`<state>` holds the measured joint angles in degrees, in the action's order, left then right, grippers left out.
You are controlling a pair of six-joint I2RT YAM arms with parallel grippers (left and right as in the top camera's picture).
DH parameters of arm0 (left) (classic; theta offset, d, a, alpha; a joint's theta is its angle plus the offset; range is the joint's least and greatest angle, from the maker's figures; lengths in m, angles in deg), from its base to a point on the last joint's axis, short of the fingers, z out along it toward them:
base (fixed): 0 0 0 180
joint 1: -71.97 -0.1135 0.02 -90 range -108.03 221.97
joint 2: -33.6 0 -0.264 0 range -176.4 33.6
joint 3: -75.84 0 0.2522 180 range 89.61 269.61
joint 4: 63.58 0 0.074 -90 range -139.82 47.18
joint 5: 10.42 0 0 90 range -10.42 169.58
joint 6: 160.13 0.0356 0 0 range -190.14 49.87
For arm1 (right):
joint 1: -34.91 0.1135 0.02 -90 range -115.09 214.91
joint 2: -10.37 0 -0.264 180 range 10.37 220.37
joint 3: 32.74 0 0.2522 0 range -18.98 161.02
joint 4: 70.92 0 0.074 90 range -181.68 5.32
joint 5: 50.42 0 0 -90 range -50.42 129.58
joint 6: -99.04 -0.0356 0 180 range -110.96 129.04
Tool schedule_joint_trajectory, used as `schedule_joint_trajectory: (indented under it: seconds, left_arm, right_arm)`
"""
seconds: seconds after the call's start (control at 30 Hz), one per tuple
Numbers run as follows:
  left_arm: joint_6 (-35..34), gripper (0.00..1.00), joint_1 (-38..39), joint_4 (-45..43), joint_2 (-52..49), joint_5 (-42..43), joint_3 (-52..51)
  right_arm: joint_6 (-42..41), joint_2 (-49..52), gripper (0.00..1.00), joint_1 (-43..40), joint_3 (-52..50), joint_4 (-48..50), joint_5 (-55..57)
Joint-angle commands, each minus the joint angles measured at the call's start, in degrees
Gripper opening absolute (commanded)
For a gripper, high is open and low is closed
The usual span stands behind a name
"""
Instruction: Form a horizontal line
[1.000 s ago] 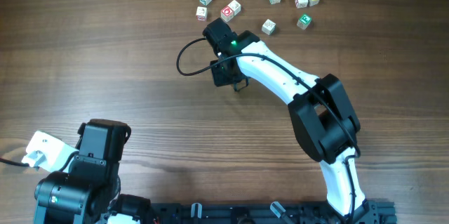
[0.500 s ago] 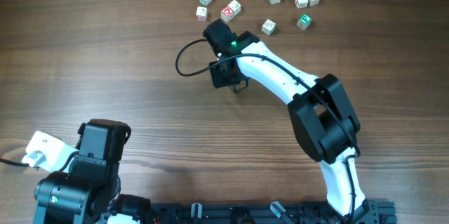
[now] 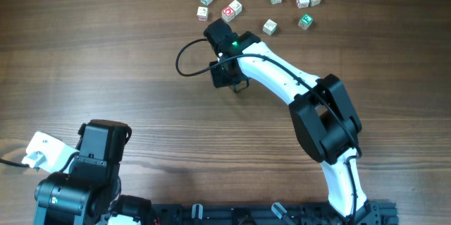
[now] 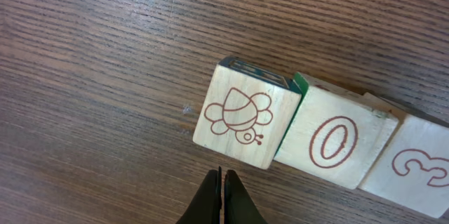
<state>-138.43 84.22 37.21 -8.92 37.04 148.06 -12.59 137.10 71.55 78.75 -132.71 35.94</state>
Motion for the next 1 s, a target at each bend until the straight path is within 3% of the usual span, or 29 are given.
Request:
schedule_joint_trajectory:
  seconds: [0.0,0.97]
  left_arm:
    - [-1.2,1.00,-0.5,0.0,0.2,-0.3,-0.1]
    - [-1.2,1.00,-0.5,0.0,0.2,-0.3,-0.1]
  right_arm:
    - [0.1,1.9,0.04,0.1,-0.7,0.5,-0.9]
    - [-0.9,2.3,0.05,0.1,-0.7,1.4,-0.9]
